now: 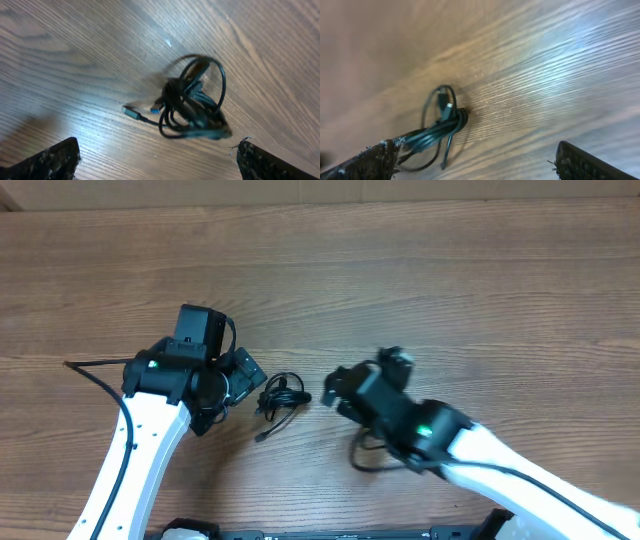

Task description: Untangle cables

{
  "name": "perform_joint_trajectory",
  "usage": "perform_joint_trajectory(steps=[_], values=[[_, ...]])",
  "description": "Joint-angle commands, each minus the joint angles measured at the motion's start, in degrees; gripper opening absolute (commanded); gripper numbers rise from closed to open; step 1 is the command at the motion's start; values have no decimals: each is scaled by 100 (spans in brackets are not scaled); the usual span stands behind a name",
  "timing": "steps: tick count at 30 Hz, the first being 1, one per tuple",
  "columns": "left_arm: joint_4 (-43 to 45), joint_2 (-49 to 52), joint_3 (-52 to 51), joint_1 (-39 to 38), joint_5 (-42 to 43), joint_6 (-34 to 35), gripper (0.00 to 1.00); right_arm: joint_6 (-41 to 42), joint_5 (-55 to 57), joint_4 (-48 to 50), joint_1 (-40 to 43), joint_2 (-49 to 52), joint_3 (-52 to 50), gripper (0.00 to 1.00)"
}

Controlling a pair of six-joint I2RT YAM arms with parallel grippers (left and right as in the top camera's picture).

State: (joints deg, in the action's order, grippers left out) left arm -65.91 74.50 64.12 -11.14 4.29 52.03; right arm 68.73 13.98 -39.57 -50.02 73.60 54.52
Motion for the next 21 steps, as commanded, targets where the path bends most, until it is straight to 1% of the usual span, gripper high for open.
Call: perform_joint_trajectory(steps=[1, 2, 5, 7, 10, 12, 16, 17, 18, 21], values=[[-31, 232, 85, 13, 498, -125, 100, -15, 306, -584, 94, -933, -7, 100], [-31, 297, 85, 2, 621, -125, 98, -13, 385, -772, 92, -1119, -7, 100], [-33, 522, 85, -96, 772, -125, 80, 31, 439, -1392, 92, -1738, -7, 100], [-31, 658, 85, -205, 782, -85, 73, 31, 439, -1681, 92, -2085, -9, 100], [-28, 890, 85, -452, 782, 149, 72, 28, 444, -2085, 92, -2522, -9, 100], [-20, 1071, 85, -656, 780, 422, 72, 31, 442, -2319, 92, -2756, -9, 100], [136, 1412, 85, -981, 776, 809, 74, 31, 439, -2632, 92, -2911, -9, 100], [299, 1600, 85, -1067, 776, 935, 74, 31, 411, -2728, 92, -2907, -9, 100], [369, 1681, 85, -1069, 780, 981, 72, 28, 382, -2750, 92, -2903, -9, 100], [487, 1858, 85, -1060, 780, 994, 59, 31, 306, -2767, 92, -2903, -9, 100]])
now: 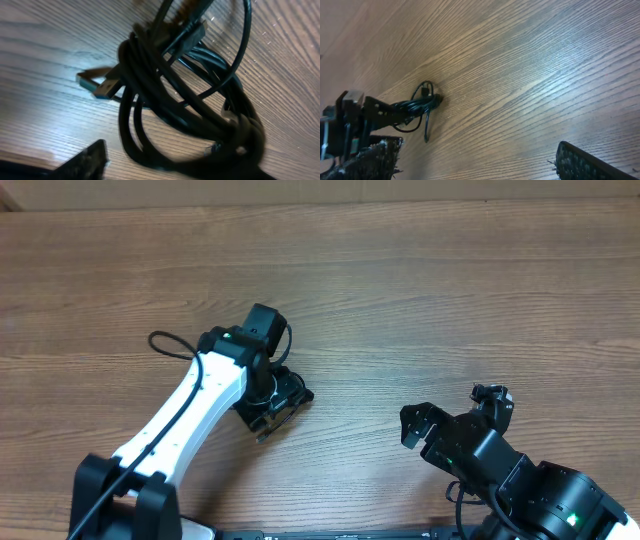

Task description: Untangle cables

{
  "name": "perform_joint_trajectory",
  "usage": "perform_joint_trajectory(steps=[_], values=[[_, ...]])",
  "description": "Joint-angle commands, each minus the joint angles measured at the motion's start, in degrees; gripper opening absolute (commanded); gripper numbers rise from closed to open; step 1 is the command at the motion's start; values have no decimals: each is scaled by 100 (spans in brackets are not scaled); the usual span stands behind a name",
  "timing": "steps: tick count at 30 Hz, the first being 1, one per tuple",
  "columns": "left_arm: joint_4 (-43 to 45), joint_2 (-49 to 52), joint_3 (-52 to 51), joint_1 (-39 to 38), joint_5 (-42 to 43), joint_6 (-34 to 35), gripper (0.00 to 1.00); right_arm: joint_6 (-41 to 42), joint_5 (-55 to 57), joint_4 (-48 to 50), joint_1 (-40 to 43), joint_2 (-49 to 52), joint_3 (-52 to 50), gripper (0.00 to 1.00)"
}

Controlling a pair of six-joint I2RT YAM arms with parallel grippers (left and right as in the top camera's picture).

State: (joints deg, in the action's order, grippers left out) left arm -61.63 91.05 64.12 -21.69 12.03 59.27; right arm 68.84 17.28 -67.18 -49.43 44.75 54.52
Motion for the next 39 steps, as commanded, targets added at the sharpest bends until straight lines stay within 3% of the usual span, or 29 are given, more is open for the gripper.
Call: perform_joint_trajectory(steps=[1, 4, 11, 14, 19, 21, 24, 25, 27, 31, 35, 39], values=[[59, 236, 85, 7, 2, 269, 57, 20, -39, -7, 33, -17, -9, 100], [57, 254, 85, 20, -61, 166, 56, 20, -39, -4, 33, -17, -9, 100], [-7, -4, 184, 31, -52, -1040, 57, 20, -37, -4, 33, -17, -9, 100], [-114, -286, 350, 31, -57, -1598, 62, 20, -35, -4, 33, -17, -9, 100], [-155, -931, 699, 13, -59, -2949, 81, 20, -33, 0, 33, -11, -9, 100], [-79, -1132, 791, 13, -59, -3560, 83, 20, -31, 2, 33, -4, -9, 100], [94, -1331, 802, 13, -63, -4769, 73, 20, -13, 9, 33, 0, -9, 100], [81, -1340, 798, 13, -92, -5678, 60, 20, 4, 42, 33, 4, -9, 100], [20, -1268, 791, 13, -345, -6172, 59, 20, 4, 83, 33, 11, -9, 100], [17, -1023, 726, 13, -949, -6273, 59, 17, 4, 96, 33, 11, -9, 100], [39, -623, 702, 13, -1097, -6269, 48, 17, 4, 79, 33, 11, -9, 100], [76, -170, 702, 13, -1038, -6223, 45, 17, 26, 81, 33, 11, -11, 100]])
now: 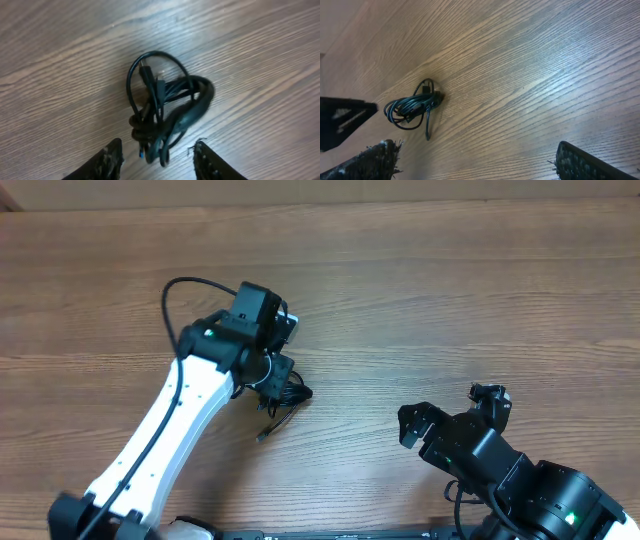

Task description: Untangle cables

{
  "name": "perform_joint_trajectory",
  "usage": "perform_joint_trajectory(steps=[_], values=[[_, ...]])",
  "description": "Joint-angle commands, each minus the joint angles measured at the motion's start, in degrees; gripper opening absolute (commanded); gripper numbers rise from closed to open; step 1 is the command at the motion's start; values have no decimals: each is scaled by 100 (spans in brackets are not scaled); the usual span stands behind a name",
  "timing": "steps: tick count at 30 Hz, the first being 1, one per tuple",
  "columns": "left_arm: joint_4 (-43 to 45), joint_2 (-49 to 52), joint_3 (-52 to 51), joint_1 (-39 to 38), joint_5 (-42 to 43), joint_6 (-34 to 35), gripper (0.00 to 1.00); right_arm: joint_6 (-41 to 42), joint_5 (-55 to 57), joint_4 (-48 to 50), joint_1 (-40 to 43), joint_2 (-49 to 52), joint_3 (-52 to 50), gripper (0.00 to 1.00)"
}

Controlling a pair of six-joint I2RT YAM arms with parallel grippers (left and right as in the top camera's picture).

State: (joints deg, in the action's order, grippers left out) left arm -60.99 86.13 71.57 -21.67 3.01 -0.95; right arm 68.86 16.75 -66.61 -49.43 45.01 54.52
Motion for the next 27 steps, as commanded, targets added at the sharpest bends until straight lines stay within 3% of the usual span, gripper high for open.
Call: perform_joint_trajectory(steps=[1, 2, 6, 11, 14, 20, 27], values=[[-9, 442, -44, 11, -72, -205, 41, 15, 87, 24, 33, -15, -11, 100], [-28, 535, -44, 11, 22, -205, 35, 15, 111, 24, 33, -15, -11, 100], [-68, 791, -44, 11, 345, -210, 26, 15, 122, 24, 33, -15, -11, 100], [-70, 870, -44, 17, 251, -234, 23, 15, 125, 24, 33, -9, -11, 100], [-74, 870, -44, 24, 234, -256, 4, 15, 125, 26, 33, 35, -11, 100], [-444, 857, 238, 28, 236, -249, 4, 15, 118, 22, 33, 223, -11, 100], [-1034, 317, 1582, 28, 737, -420, 5, 656, -267, 398, 33, 254, -11, 100]])
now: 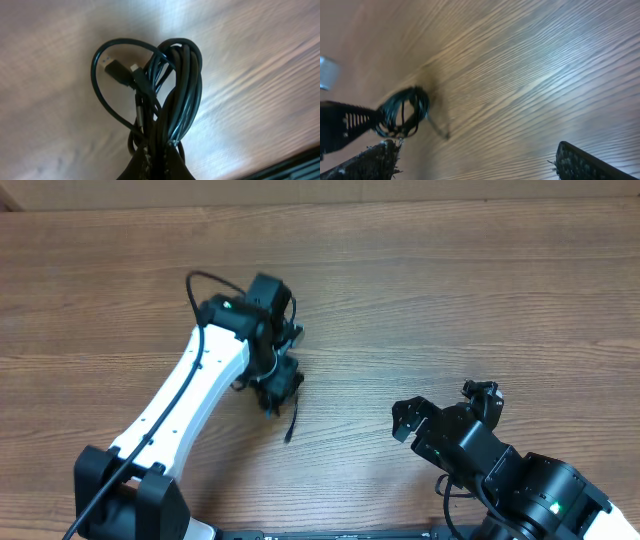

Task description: Untangle cables

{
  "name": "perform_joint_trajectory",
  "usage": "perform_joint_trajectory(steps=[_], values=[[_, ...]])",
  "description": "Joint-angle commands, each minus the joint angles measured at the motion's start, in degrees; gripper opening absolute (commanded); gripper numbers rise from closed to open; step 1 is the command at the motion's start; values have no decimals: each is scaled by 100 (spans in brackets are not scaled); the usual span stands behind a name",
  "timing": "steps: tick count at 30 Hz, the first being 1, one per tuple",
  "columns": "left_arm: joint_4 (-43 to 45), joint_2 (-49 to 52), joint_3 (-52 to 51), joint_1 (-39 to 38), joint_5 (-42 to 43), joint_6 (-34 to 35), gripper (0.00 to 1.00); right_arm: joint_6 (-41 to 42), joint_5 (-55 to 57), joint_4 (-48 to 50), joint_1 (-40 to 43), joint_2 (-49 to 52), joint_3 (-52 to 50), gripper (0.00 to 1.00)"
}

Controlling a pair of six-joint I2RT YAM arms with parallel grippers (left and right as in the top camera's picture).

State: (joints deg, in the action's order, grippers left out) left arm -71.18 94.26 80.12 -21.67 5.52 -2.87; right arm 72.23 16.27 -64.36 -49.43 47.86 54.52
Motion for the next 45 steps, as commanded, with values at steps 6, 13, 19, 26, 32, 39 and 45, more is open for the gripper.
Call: perform_joint_trajectory(steps=[6, 13, 19, 26, 32, 39, 45], values=[[-15, -1235, 1167, 28, 1364, -933, 4, -507, -514, 437, 33, -31, -11, 99], [-476, -1733, 1165, 28, 1366, -1379, 4, -1808, -922, 953, 35, -39, -9, 91], [-1008, -1779, 1158, 28, 2155, -2509, 4, -2461, -1038, 1207, 35, -109, -2, 84], [-1453, -1779, 1150, 28, 2522, -3464, 4, -2479, -933, 1204, 35, -459, -2, 82], [-1519, -1779, 1150, 28, 2970, -4054, 4, -2483, -1126, 1150, 33, -835, -2, 77], [-1508, -1779, 1150, 28, 3335, -4612, 4, -3847, -2712, 1132, 33, -863, -2, 70], [-1508, -1779, 1150, 28, 3322, -4651, 4, -4476, -3053, 1115, 33, -863, -2, 68]])
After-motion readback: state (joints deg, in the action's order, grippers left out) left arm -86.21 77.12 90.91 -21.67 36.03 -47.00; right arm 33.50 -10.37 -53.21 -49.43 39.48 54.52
